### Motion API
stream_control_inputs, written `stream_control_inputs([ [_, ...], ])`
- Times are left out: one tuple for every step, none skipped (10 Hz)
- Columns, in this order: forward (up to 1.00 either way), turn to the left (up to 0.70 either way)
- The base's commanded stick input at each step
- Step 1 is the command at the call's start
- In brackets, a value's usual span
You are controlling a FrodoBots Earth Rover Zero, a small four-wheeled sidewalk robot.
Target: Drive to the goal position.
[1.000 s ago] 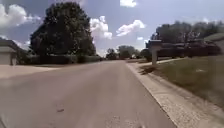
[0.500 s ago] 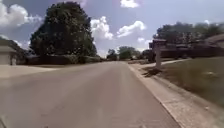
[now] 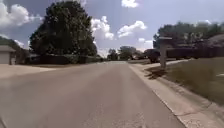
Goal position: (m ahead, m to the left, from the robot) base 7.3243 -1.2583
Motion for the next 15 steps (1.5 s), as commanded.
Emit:
stream_control_inputs([
  [0.70,0.00],
  [0.70,0.00],
  [0.70,0.00],
  [0.70,0.00],
  [0.70,0.00],
  [0.70,0.00],
  [0.70,0.00],
  [0.70,0.00],
  [0.70,0.00],
  [0.70,0.00],
  [0.70,-0.35],
  [0.70,-0.35],
  [0.70,0.00],
  [0.70,0.00],
  [0.70,0.00],
])
